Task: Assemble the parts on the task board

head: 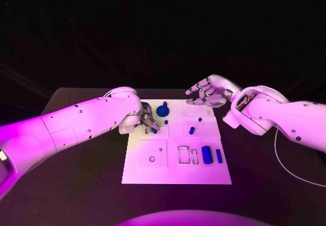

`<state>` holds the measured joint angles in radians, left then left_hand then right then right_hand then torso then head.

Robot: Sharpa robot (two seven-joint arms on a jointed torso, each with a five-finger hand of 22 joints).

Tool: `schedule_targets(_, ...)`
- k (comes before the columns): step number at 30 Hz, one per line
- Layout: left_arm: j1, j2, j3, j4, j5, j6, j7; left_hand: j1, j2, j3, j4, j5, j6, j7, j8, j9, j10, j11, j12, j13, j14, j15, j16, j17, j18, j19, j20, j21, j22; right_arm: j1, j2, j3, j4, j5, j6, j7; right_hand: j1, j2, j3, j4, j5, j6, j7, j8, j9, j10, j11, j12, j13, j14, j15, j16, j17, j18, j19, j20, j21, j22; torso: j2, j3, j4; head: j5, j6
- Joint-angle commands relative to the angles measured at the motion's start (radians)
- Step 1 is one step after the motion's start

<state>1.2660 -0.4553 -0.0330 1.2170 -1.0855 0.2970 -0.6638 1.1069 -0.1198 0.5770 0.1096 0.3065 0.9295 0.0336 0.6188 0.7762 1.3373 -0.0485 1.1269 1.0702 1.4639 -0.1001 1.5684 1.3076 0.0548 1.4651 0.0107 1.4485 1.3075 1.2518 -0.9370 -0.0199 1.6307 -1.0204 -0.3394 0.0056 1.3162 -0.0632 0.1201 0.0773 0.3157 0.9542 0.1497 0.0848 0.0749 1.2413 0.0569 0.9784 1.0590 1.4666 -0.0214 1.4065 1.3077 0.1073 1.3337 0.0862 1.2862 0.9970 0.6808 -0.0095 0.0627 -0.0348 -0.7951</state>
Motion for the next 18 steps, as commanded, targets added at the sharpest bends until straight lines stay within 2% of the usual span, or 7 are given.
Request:
schedule_targets(1,-0.012,-0.004,-0.006,0.011,0.004,0.014,0.005,0.027,0.014,0.059,-0.06,0.005,0.016,-0.015,-0.004,0.001,0.006,-0.002,-0.005,-0.001,0.107,-0.005,0.002,0.263,-0.019,0.045,-0.005,0.001,0.145,-0.001,0.0,0.0,0.0,-0.009,0.01,0.001,-0.006,0.008,-0.002,0.002,0.006,0.005,-0.002,0.003,0.001,0.008,0.0,0.005,-0.001,0.053,0.0,-0.005,0.023,0.001,-0.002,-0.004,-0.005,-0.001,0.0,-0.0001,0.0002,0.0,-0.003)
schedule_targets(9,-0.015,-0.015,-0.006,0.025,0.003,-0.008,0.008,0.025,0.006,0.059,-0.066,0.011,0.017,-0.014,-0.003,0.003,0.007,-0.001,-0.006,-0.002,0.107,-0.004,0.002,0.263,-0.02,0.046,-0.005,0.001,0.145,-0.001,0.0,0.0,-0.001,-0.009,0.011,0.002,-0.006,0.008,-0.002,0.002,0.006,0.005,-0.002,0.003,0.001,0.008,0.0,0.005,-0.001,0.053,0.0,-0.005,0.023,0.001,-0.002,-0.004,-0.005,-0.001,0.0,-0.0001,-0.0003,-0.001,-0.004)
schedule_targets(18,-0.018,-0.021,-0.006,0.031,-0.007,-0.038,0.012,0.0,-0.014,0.043,-0.061,0.013,0.022,-0.016,-0.001,0.007,0.01,-0.001,-0.007,-0.005,0.107,-0.004,0.002,0.263,-0.019,0.045,-0.004,0.0,0.145,-0.001,0.001,0.0,-0.003,-0.008,0.012,0.004,-0.007,0.009,-0.002,0.003,0.008,0.005,-0.002,0.004,0.001,0.007,0.0,0.003,-0.003,0.052,0.0,-0.007,0.021,0.001,-0.003,-0.004,-0.006,-0.002,0.0,-0.0006,0.0002,-0.002,-0.004)
